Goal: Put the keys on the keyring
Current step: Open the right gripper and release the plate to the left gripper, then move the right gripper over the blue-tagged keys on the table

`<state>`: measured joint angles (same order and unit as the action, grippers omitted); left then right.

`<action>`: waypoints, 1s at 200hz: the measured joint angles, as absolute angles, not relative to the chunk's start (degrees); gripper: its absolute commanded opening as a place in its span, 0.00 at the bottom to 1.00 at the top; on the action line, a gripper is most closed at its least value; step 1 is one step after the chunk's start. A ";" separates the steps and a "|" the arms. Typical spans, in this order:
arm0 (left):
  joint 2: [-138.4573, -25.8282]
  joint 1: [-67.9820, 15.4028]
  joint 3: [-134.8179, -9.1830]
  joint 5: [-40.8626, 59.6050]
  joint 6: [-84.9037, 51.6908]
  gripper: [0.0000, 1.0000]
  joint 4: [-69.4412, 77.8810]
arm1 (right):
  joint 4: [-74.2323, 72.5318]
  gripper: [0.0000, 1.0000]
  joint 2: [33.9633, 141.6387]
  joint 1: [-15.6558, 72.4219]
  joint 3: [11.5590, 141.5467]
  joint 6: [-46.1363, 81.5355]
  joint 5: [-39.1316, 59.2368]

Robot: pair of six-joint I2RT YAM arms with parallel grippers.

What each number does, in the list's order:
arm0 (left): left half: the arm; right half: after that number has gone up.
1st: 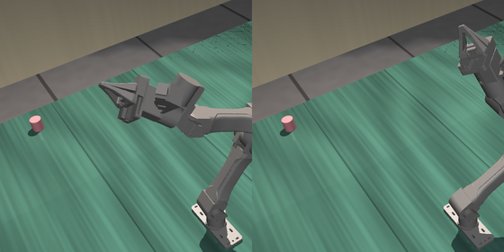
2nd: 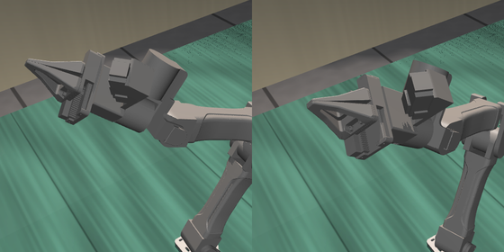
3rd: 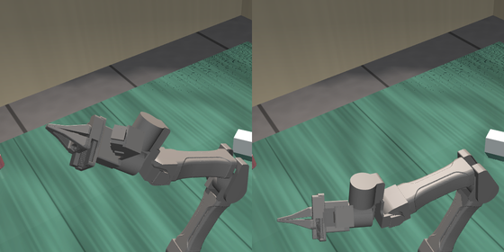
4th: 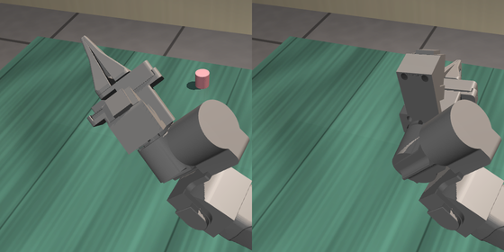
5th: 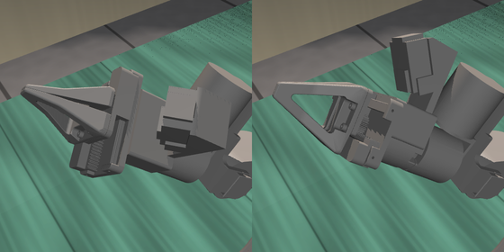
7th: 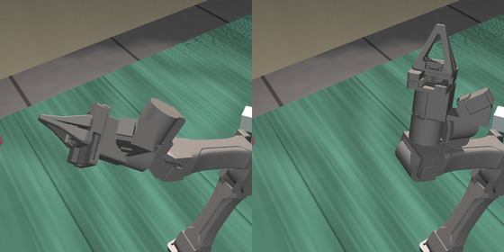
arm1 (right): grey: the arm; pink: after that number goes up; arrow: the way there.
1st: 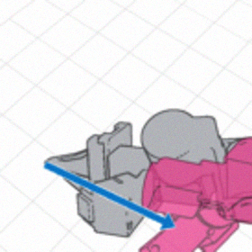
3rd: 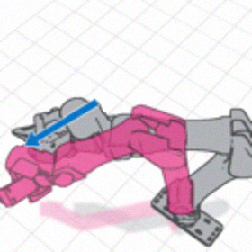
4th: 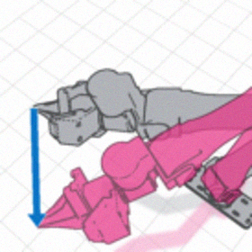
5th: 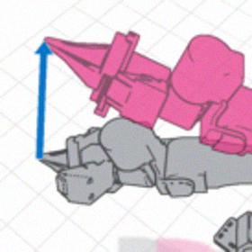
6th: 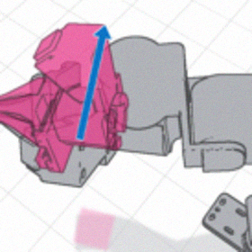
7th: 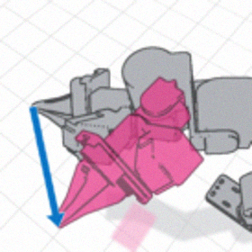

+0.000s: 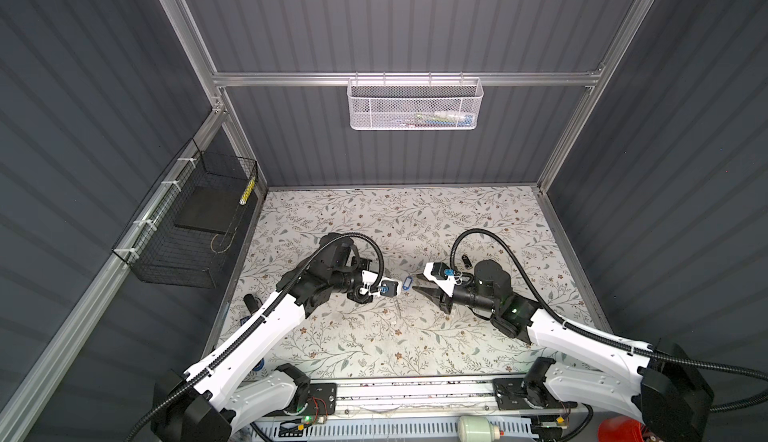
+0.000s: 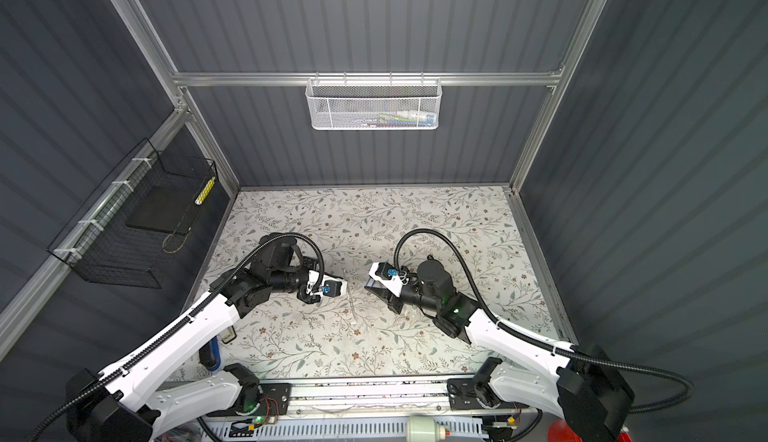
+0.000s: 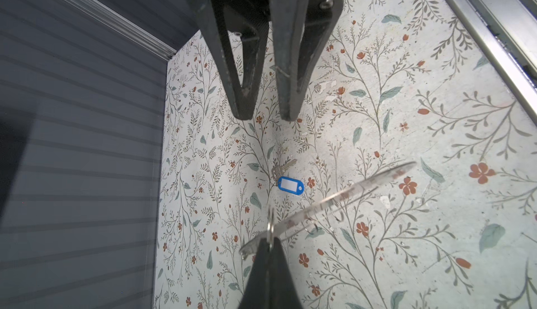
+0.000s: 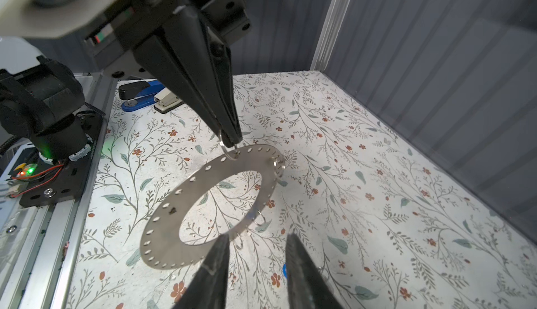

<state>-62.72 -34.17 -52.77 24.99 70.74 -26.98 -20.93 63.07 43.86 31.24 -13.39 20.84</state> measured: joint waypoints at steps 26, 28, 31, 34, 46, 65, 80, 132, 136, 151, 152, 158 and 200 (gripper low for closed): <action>-64.36 -34.17 -52.77 24.88 68.66 0.00 -26.13 | -15.97 0.35 64.77 41.60 34.96 -7.14 17.30; -64.49 -34.15 -52.77 24.82 68.40 0.00 -26.00 | -15.70 0.35 64.97 41.39 35.24 -6.76 17.06; -64.77 -34.17 -52.77 24.71 67.92 0.00 -25.74 | -14.98 0.35 65.34 40.93 35.86 -5.89 16.60; -65.08 -34.15 -52.77 24.58 67.48 0.00 -25.45 | -14.57 0.35 65.65 40.62 36.36 -5.26 16.25; -66.00 -34.15 -52.75 24.05 65.67 0.00 -24.29 | -12.29 0.34 66.81 39.07 38.11 -2.22 14.96; -66.92 -34.15 -52.36 23.31 63.64 0.00 -22.24 | -9.72 0.37 68.16 36.80 39.20 2.96 13.02; -67.16 -34.15 -51.07 22.50 62.11 0.00 -20.23 | -7.97 0.33 69.97 34.89 39.42 6.81 13.56; -67.24 -34.15 -44.36 18.79 56.42 0.00 -10.81 | 0.23 0.33 79.35 33.34 45.12 17.76 12.53; -67.24 -34.15 -44.03 18.52 56.07 0.00 -10.24 | 0.71 0.32 79.55 33.34 45.41 18.50 11.75; -67.26 -34.15 -43.35 17.89 54.72 0.00 -8.43 | 1.96 0.29 79.61 33.34 45.87 21.02 8.64; -67.29 -34.15 -43.35 17.87 54.70 0.00 -8.36 | 2.00 0.29 79.59 33.34 45.87 21.08 8.47; -67.37 -34.15 -43.31 17.72 54.24 0.00 -7.60 | 2.22 0.29 79.46 33.32 45.87 22.00 7.44; -68.66 -34.15 -42.81 17.04 51.64 0.00 -2.90 | 3.27 0.32 78.72 33.30 45.60 26.20 2.92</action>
<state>-68.66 -34.15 -42.81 17.04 51.64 -2.90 3.27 78.72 33.30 45.60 26.20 2.92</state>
